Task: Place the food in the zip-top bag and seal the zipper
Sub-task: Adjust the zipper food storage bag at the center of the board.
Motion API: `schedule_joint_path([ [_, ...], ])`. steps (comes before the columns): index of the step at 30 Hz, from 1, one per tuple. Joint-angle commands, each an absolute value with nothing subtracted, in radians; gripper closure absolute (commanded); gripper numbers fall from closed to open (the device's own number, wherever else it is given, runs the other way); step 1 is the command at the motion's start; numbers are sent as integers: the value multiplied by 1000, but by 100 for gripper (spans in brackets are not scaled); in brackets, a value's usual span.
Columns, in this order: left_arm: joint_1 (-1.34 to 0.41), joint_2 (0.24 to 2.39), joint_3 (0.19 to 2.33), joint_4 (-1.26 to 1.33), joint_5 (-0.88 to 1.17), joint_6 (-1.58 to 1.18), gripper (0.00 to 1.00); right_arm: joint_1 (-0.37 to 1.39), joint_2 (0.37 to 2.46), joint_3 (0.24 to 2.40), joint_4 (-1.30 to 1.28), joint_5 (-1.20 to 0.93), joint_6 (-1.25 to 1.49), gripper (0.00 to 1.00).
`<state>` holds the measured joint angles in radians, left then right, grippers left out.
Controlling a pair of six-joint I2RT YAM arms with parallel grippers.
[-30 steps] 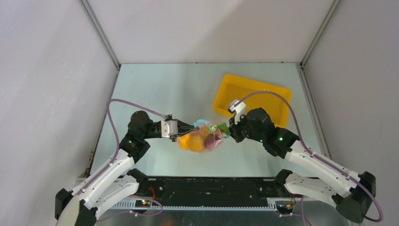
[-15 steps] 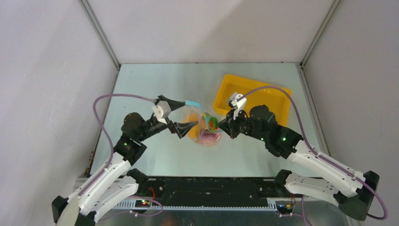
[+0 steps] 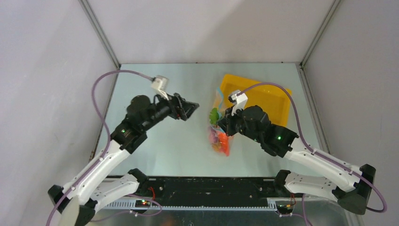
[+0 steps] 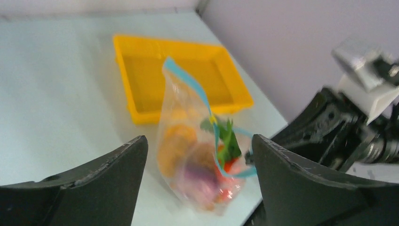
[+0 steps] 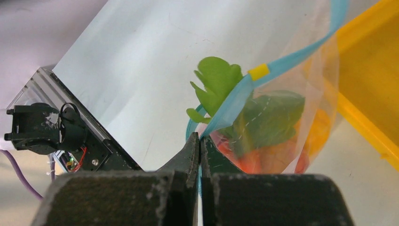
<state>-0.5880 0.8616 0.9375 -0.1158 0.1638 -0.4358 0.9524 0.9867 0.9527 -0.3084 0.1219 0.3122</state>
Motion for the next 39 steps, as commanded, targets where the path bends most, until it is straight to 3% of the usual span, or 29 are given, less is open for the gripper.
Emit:
schedule_joint_path([
  [1,-712,897,936,-219,158,-499,18,960,990,995,-259,178,344,100],
  [6,-763,960,944,-190,122,-529,24,971,984,992,-264,142,323,100],
  [9,-767,988,952,-138,164,-540,36,980,986,984,-271,137,328,100],
  [12,-782,1030,969,-109,192,-545,40,981,984,970,-263,136,339,100],
  [16,-792,1090,998,-98,207,-549,60,983,978,963,-248,137,347,100],
  [25,-817,1195,1055,-123,193,-525,76,984,965,947,-234,125,352,100],
  [30,-831,1235,1078,-183,177,-505,99,983,944,941,-217,147,344,100],
  [39,-893,1315,1106,-249,238,-422,100,983,882,863,-96,191,369,100],
])
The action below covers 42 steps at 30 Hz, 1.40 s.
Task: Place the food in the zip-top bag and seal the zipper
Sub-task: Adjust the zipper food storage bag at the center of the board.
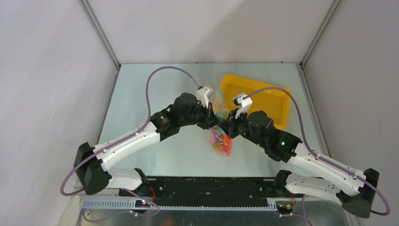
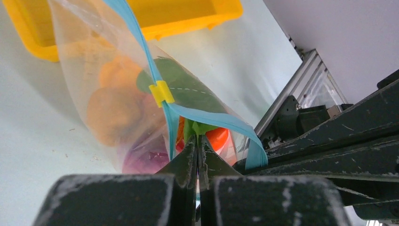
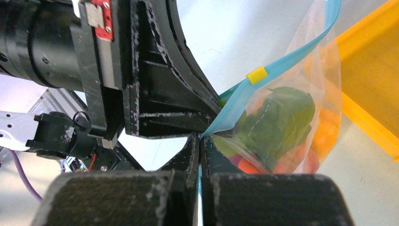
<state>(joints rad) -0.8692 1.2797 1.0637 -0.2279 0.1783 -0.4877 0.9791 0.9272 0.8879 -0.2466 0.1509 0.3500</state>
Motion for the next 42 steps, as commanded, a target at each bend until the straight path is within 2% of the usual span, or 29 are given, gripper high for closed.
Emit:
schedule_joint_path([
  [1,-896,1331,1106,-242,252,-418,100,983,877,859,-83,184,366,100],
  [4,-902,1369,1119,-214,293,-427,100,983,872,848,-76,148,356,100],
  [11,-904,1488,1255,-365,54,-467,100,983,828,811,-51,92,360,100],
  [18,-910,1451,1266,-377,5,-493,99,985,809,807,-87,161,370,100],
  [23,-916,1380,1260,-386,32,-475,83,985,799,807,-108,218,379,100],
  [26,-921,1356,1240,-354,123,-418,78,984,799,807,-105,228,380,100],
  [31,-931,1359,1212,-310,208,-341,61,983,796,807,-87,227,384,100],
  [34,-931,1389,1225,-300,222,-337,57,982,800,807,-86,222,392,100],
  [42,-939,1540,1303,-347,261,-317,56,975,807,807,-58,134,363,100],
])
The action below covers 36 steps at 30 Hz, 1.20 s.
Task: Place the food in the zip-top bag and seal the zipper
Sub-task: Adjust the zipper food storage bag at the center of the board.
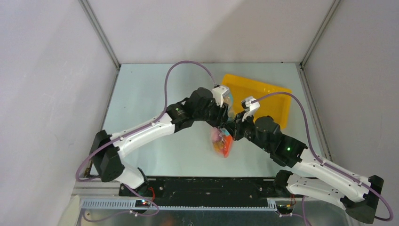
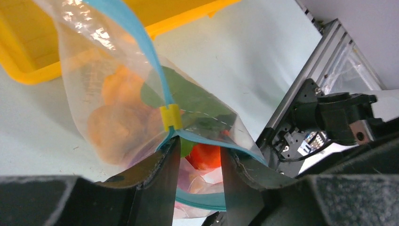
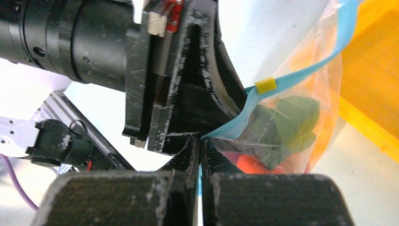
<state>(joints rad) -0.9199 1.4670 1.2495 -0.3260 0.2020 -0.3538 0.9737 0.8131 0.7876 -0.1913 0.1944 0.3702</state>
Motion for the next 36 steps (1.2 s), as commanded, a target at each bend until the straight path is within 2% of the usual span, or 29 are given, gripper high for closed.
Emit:
schedule_joint_path([
  [1,-939,1549,1315,-362,249,-318,56,974,807,807,-55,126,362,100],
  [7,-941,1606,1330,-341,165,-392,52,966,802,782,-12,70,365,100],
  [12,-940,1665,1388,-456,-35,-441,51,955,789,779,-32,90,380,100],
  [20,-941,1676,1452,-578,-225,-491,54,918,777,779,-263,400,518,100],
  [25,-942,1631,1437,-551,-165,-468,54,838,808,768,-365,438,572,100],
  [30,-943,1562,1388,-471,-22,-423,49,804,886,724,-177,285,494,100],
  [36,-942,1488,1370,-472,-10,-407,41,770,1013,723,-100,219,491,100],
])
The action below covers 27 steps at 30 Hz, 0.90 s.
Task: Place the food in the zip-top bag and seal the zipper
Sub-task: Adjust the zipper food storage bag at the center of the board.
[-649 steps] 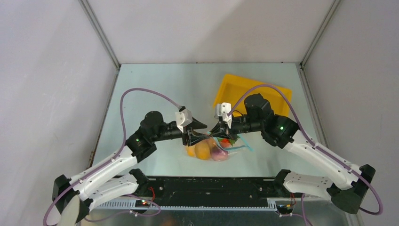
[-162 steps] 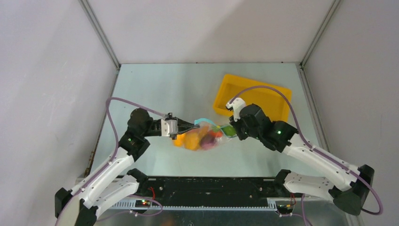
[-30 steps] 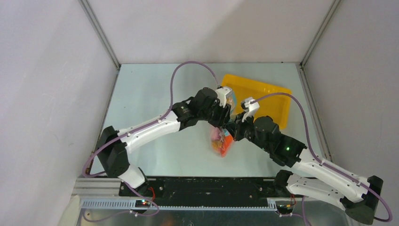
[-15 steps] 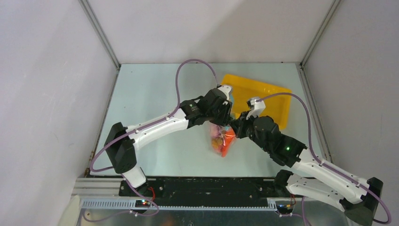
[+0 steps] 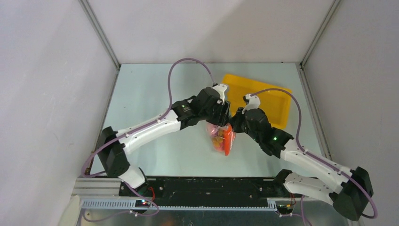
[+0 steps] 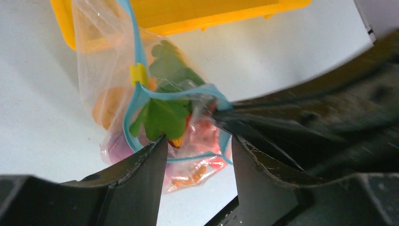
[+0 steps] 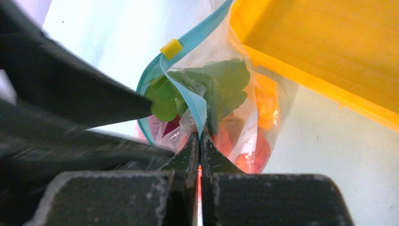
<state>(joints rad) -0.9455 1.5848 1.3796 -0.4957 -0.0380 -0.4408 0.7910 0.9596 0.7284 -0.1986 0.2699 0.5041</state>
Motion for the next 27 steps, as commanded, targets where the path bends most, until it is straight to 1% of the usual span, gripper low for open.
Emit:
schedule_joint_path([
  [1,-942,1465,1360,-469,-19,-407,38,768,1033,723,-91,212,491,100],
  [5,-941,1397,1330,-466,-79,-411,30,768,1047,723,-78,201,486,100],
  [7,-940,1368,1319,-478,-138,-419,24,766,1026,723,-66,190,470,100],
  [10,-921,1339,1289,-484,-195,-444,19,766,979,723,-44,166,442,100],
  [13,-877,1338,1269,-484,-199,-479,20,766,951,723,-36,134,432,100],
  [18,-772,1420,1275,-454,-91,-500,27,769,948,723,-53,113,438,100],
  [23,-755,1494,1318,-397,4,-472,28,772,954,723,-63,109,438,100],
  [27,-753,1555,1354,-389,61,-462,32,772,952,723,-60,118,430,100],
])
